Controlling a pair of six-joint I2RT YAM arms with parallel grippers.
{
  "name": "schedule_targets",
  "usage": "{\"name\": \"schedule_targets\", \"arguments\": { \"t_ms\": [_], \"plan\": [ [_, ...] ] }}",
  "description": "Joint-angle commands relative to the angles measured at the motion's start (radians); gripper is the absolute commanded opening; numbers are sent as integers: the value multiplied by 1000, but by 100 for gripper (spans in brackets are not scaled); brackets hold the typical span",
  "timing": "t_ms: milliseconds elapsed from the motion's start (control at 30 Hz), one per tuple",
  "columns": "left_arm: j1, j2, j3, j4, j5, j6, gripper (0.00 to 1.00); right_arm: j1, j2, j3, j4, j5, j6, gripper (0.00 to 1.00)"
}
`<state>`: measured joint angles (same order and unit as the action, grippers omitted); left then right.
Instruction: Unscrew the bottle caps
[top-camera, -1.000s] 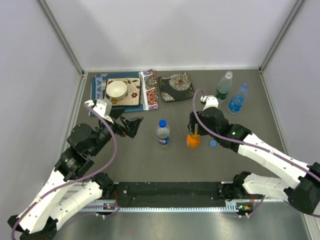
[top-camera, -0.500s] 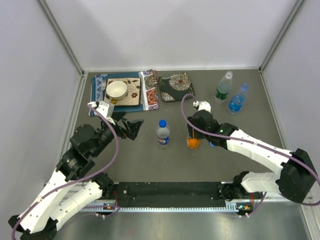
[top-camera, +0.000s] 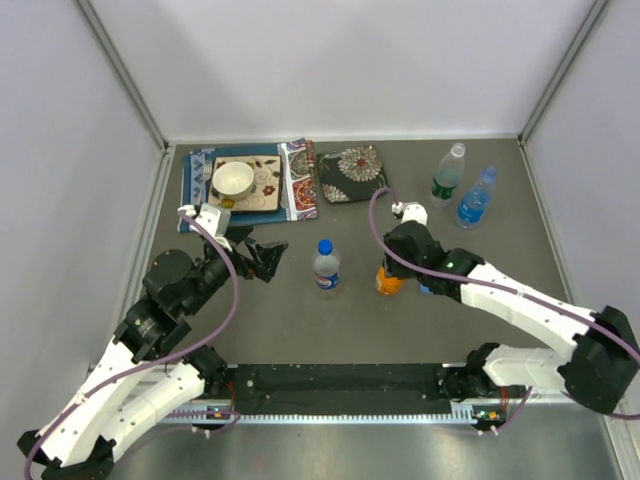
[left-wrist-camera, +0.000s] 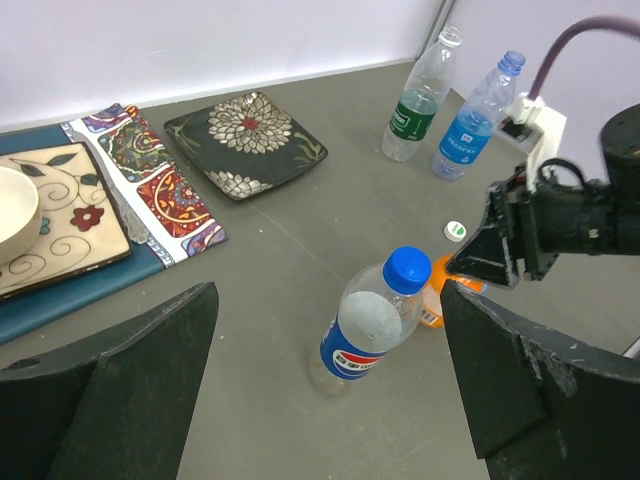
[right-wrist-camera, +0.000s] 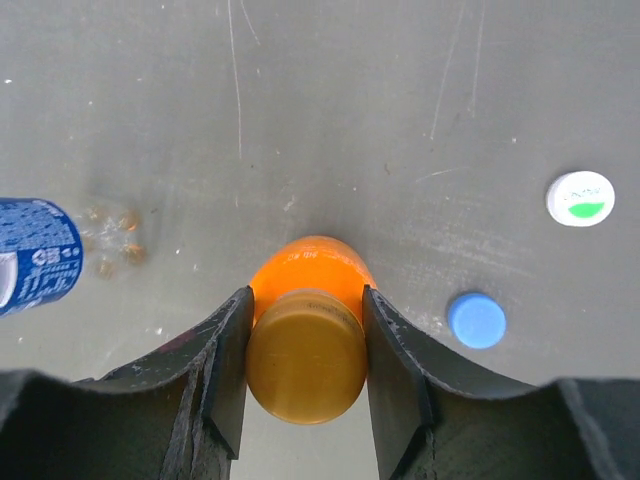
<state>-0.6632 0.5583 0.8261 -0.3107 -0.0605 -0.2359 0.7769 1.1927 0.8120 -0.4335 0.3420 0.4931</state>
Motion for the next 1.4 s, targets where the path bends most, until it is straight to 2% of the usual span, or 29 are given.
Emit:
{"name": "schedule_targets", "arguments": {
  "t_ms": [0, 133, 267, 367, 400, 467, 500, 533, 567, 633, 667, 767, 900, 1067, 1367],
  "plan": [
    [-4, -1, 13, 41, 7, -2, 98, 13, -129, 127, -78, 57, -14, 29],
    [-4, 26, 54, 61, 7, 26, 98, 13, -196, 294, -143, 95, -57, 26],
    [-4, 92, 160, 84, 5, 47, 98, 13, -196, 500, -155, 62, -103, 21],
    [-3, 179, 267, 81, -42, 43, 99, 12, -144, 637, -172, -17, -96, 12],
    [-1, 231, 303, 56, -54, 34, 99, 12, -112, 666, -175, -73, -87, 1],
    [10, 278, 393, 39, -24, 21, 99, -10, -84, 737, -177, -162, -44, 0],
    [19, 313, 416, 39, 11, 12, 99, -21, -68, 757, -177, -276, -24, 0],
    [40, 324, 444, 60, 136, -17, 99, -31, -41, 776, -177, -329, -7, 0],
    [50, 333, 453, 77, 193, -32, 99, -48, -29, 805, -174, -430, 25, 0],
    [72, 357, 472, 117, 377, -63, 99, -62, -10, 817, -151, -521, 68, 0],
    [77, 364, 473, 128, 440, -71, 99, -77, -10, 810, -131, -617, 79, 0],
    [86, 373, 456, 182, 638, -85, 99, -93, -7, 805, -68, -769, 108, 0],
    [88, 396, 439, 206, 812, -95, 99, -91, -12, 790, 1, -874, 131, 0],
    [88, 434, 421, 211, 922, -117, 99, -93, -10, 773, 45, -931, 148, 0],
    [86, 465, 377, 229, 932, -121, 99, -85, 10, 759, 98, -959, 159, 0]
  ]
}}
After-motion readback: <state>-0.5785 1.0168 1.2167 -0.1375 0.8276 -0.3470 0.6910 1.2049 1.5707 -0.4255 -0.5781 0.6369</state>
